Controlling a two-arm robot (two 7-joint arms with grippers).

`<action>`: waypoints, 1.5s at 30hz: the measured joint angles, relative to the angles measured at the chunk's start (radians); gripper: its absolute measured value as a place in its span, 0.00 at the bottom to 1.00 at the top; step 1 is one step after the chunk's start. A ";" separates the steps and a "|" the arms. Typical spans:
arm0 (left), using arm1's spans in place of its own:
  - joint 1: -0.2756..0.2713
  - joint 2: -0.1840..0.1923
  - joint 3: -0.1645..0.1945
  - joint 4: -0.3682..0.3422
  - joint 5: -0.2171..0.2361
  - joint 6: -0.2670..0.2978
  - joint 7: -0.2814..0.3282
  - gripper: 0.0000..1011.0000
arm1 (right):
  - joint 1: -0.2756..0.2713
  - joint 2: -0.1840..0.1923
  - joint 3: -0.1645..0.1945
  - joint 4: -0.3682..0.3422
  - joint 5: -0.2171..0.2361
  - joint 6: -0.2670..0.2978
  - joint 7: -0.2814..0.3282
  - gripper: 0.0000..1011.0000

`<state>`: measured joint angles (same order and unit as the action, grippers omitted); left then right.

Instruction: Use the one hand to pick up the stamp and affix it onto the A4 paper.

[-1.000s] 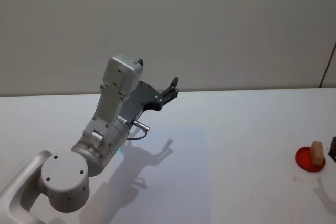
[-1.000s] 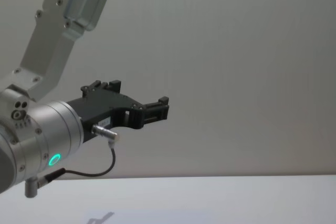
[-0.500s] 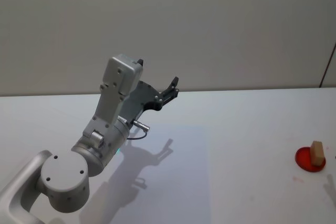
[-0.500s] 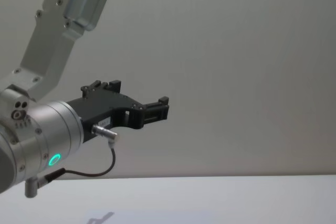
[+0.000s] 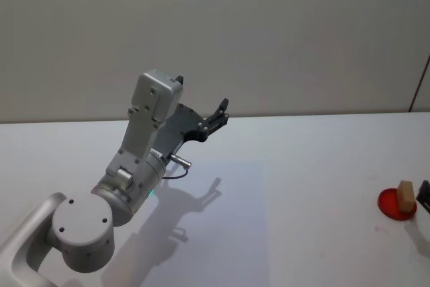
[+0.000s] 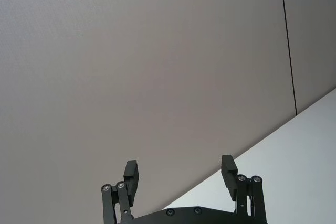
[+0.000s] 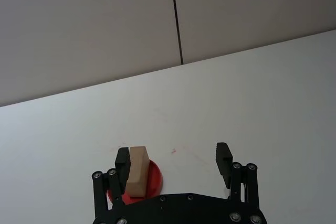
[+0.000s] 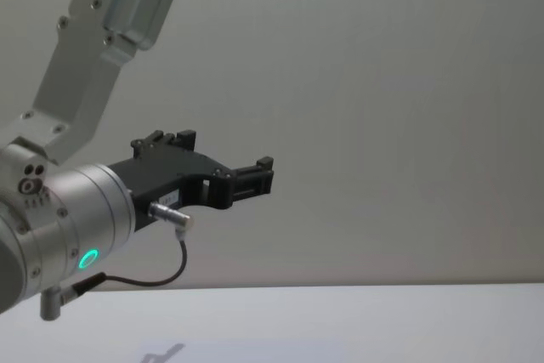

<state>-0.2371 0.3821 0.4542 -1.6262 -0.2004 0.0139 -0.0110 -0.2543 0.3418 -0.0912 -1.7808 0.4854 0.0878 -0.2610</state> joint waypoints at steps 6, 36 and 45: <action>0.000 0.000 0.000 0.000 0.000 0.000 0.000 0.99 | 0.036 -0.018 -0.008 0.027 -0.010 0.021 0.027 0.99; 0.000 0.000 0.000 0.000 0.000 0.000 0.000 0.99 | 0.135 -0.085 -0.038 0.114 -0.102 0.102 0.052 0.99; 0.000 0.000 0.000 0.000 0.000 0.000 0.000 0.99 | 0.143 -0.098 -0.041 0.136 -0.117 0.111 0.052 0.99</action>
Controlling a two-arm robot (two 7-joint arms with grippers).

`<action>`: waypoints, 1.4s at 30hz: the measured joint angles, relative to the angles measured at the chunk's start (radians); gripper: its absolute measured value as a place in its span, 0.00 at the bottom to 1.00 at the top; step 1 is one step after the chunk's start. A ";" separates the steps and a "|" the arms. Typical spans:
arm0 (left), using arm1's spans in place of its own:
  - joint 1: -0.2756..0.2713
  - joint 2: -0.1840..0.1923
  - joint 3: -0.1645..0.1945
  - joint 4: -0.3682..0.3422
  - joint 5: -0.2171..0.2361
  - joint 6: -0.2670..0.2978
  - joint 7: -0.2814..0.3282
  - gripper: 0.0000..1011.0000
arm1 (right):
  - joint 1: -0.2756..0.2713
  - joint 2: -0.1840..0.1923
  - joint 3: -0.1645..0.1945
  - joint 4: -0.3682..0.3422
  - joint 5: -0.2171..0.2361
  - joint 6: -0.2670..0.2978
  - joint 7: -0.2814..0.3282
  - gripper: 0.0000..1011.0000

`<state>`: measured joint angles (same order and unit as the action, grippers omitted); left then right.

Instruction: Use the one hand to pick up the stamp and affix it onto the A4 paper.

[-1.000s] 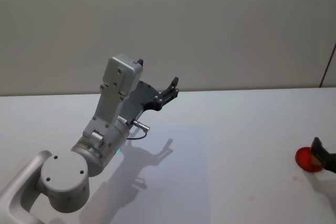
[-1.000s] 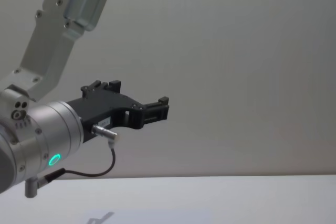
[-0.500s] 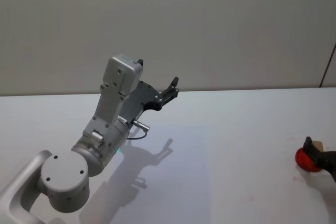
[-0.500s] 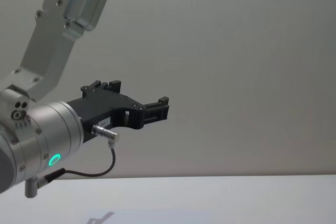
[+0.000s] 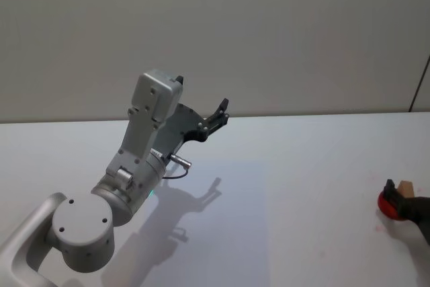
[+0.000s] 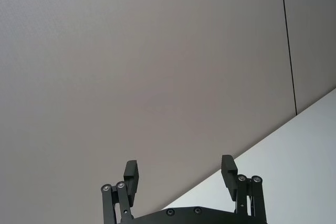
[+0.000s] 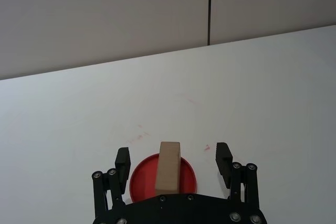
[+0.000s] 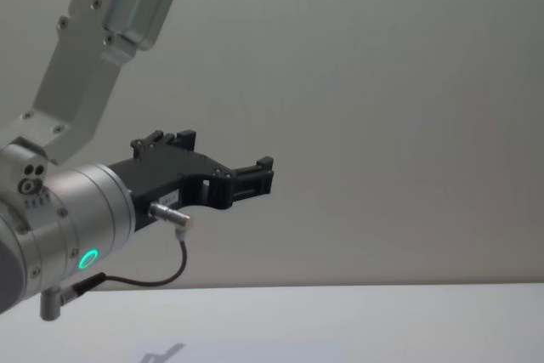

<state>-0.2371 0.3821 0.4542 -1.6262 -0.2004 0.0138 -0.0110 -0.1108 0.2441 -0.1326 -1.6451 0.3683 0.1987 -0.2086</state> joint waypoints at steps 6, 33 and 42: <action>0.000 0.000 0.000 0.000 0.000 0.000 0.000 0.99 | 0.001 -0.008 -0.002 0.011 -0.008 0.002 0.001 0.99; 0.000 0.000 0.000 0.000 0.000 0.000 0.000 0.99 | -0.003 -0.024 0.008 0.026 -0.019 0.002 -0.011 0.48; 0.000 0.000 0.000 0.000 0.000 0.000 0.000 0.99 | -0.009 -0.028 0.013 0.022 -0.015 0.004 -0.012 0.23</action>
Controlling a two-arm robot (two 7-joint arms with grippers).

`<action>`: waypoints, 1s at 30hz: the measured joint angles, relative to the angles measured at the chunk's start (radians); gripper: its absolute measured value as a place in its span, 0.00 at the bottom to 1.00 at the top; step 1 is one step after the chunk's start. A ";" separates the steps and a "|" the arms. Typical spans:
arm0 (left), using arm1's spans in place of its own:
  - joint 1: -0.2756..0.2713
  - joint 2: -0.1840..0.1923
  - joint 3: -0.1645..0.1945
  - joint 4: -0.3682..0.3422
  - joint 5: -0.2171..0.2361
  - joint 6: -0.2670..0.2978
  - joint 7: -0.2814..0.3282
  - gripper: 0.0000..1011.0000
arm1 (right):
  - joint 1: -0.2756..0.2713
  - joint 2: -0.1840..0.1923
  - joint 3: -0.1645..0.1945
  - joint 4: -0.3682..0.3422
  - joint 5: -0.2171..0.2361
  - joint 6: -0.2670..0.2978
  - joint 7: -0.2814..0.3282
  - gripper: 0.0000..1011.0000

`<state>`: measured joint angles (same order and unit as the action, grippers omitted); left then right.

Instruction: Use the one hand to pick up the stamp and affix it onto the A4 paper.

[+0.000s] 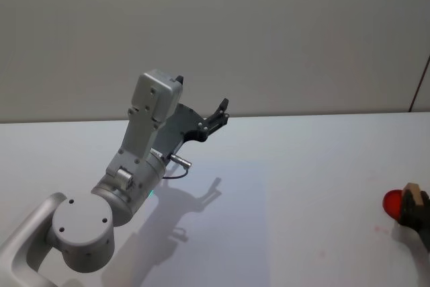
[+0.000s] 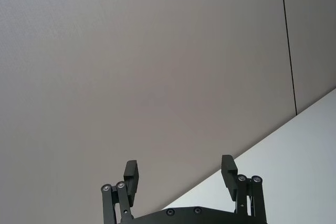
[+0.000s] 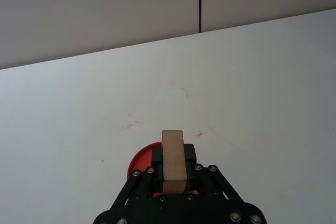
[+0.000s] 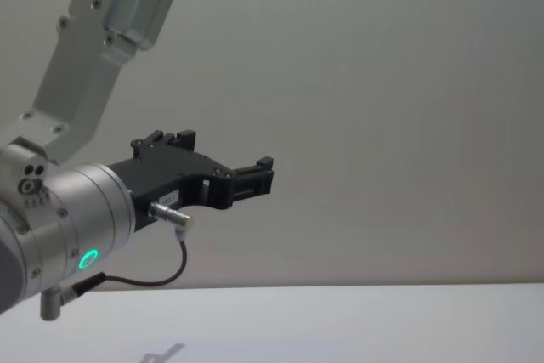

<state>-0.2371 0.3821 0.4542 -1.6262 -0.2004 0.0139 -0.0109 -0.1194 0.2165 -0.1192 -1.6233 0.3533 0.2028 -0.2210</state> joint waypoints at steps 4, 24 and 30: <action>0.000 0.000 0.000 0.000 0.000 0.000 0.000 0.99 | -0.002 -0.002 0.002 -0.002 0.000 0.000 0.001 0.23; 0.000 0.000 0.000 0.000 0.000 0.000 0.000 0.99 | -0.008 -0.005 0.007 -0.042 -0.032 -0.033 0.033 0.23; 0.000 0.000 0.000 0.000 0.000 0.000 0.000 0.99 | -0.009 0.002 0.008 -0.080 -0.048 -0.039 0.072 0.23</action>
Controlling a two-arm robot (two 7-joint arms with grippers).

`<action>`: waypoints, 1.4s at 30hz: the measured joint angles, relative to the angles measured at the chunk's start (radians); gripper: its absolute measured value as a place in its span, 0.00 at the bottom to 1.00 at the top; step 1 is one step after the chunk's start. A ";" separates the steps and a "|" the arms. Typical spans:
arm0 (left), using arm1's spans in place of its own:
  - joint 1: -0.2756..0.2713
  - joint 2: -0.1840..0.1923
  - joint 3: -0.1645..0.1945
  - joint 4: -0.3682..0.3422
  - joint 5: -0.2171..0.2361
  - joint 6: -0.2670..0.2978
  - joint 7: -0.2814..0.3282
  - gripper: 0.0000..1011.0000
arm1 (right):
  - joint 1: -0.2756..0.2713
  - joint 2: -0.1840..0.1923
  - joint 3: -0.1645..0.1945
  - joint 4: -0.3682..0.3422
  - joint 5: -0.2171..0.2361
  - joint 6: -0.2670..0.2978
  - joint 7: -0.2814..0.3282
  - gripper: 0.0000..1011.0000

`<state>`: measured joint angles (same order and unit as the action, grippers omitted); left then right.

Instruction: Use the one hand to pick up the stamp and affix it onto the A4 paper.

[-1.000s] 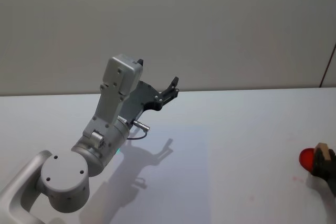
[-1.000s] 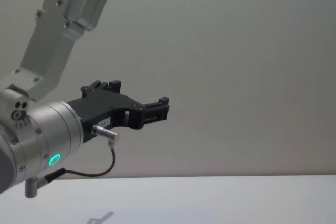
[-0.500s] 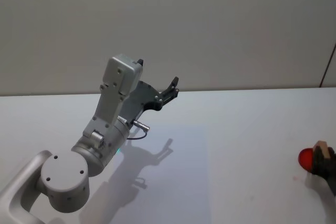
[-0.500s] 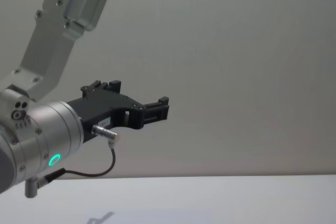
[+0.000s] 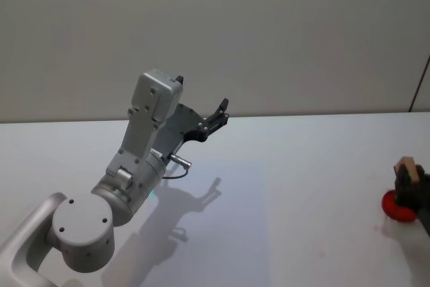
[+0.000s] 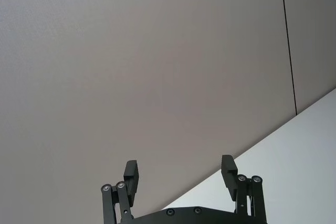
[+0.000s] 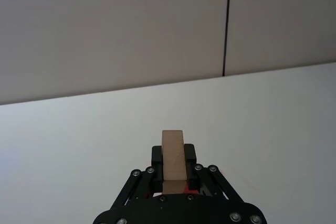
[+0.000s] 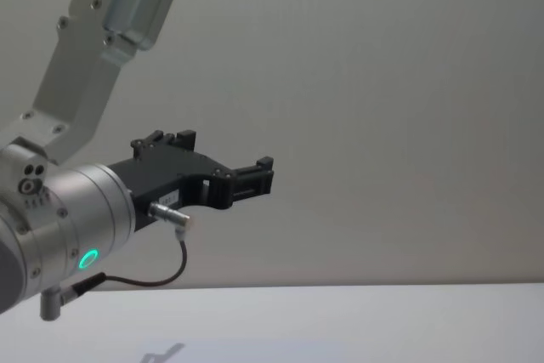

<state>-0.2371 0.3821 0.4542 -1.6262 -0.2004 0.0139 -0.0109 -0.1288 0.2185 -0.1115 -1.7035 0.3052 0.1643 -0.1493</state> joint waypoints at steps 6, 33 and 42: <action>0.000 0.000 0.000 0.000 0.000 0.000 0.000 0.99 | -0.004 0.007 -0.003 -0.040 -0.011 0.002 0.056 0.23; 0.000 0.000 0.000 0.000 0.000 0.000 0.000 0.99 | 0.019 -0.015 -0.081 -0.126 -0.062 0.059 0.366 0.23; 0.000 0.000 0.000 0.000 0.000 0.000 0.000 0.99 | 0.057 -0.048 -0.127 -0.093 -0.092 0.074 0.481 0.23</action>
<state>-0.2371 0.3822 0.4542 -1.6262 -0.2004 0.0139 -0.0109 -0.0715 0.1703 -0.2381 -1.7963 0.2131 0.2385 0.3321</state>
